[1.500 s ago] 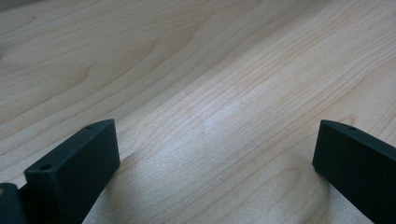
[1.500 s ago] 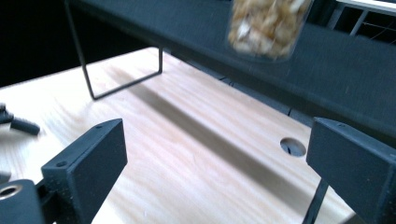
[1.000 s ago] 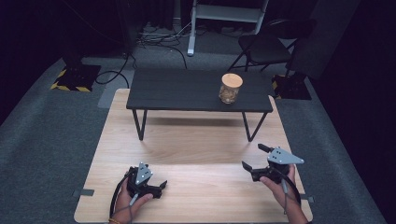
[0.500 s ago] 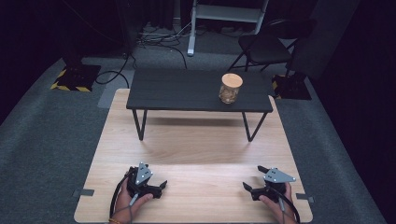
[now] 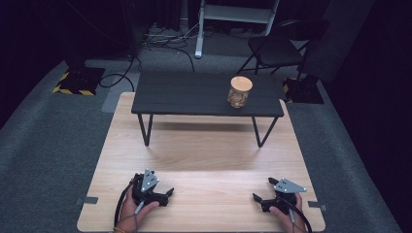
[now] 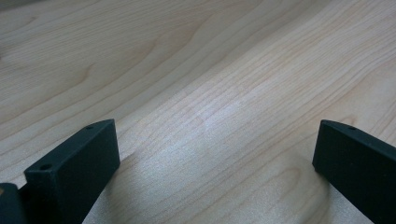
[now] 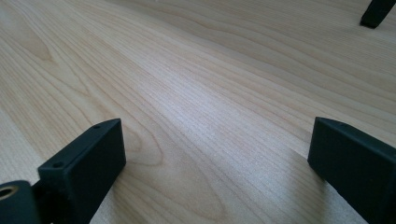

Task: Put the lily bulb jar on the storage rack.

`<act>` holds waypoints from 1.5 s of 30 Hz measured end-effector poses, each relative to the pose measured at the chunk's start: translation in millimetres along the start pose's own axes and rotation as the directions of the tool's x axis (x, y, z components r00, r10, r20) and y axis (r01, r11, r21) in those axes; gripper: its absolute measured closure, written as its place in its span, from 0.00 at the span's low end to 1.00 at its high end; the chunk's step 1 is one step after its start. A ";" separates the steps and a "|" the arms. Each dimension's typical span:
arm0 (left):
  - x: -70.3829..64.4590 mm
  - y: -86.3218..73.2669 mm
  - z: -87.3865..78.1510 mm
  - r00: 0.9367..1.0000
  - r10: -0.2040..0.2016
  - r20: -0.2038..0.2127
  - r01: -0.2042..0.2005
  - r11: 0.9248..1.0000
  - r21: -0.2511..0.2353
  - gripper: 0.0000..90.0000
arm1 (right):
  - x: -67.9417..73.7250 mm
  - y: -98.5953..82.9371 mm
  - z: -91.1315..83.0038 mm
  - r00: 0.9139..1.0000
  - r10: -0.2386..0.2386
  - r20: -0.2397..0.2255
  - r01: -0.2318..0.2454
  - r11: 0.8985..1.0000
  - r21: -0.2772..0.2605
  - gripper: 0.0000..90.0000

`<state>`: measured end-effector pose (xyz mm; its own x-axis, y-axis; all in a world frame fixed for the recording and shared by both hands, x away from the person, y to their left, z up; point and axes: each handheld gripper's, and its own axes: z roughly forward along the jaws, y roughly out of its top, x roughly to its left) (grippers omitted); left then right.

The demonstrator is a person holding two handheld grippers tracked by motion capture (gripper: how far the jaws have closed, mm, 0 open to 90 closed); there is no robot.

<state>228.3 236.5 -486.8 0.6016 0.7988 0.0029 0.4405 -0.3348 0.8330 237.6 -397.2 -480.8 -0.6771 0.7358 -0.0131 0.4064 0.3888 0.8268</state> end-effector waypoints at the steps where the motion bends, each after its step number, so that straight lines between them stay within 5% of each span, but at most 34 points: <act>1: -0.1 -0.1 0.0 1.000 -0.001 0.000 0.001 1.000 -0.001 0.01 | 0.0 0.0 0.0 1.000 0.000 0.000 0.000 1.000 0.000 0.04; 45: -0.2 -0.2 0.1 1.000 -0.001 -0.001 0.001 1.000 -0.001 0.01 | -1.7 1.2 0.6 1.000 -0.006 -0.012 0.006 1.000 0.007 0.01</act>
<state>228.1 236.3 -487.0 0.6006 0.7995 0.0027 0.4403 -0.3335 0.8336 239.6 -397.7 -480.1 -0.6869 0.7267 -0.0112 0.4066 0.3971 0.8228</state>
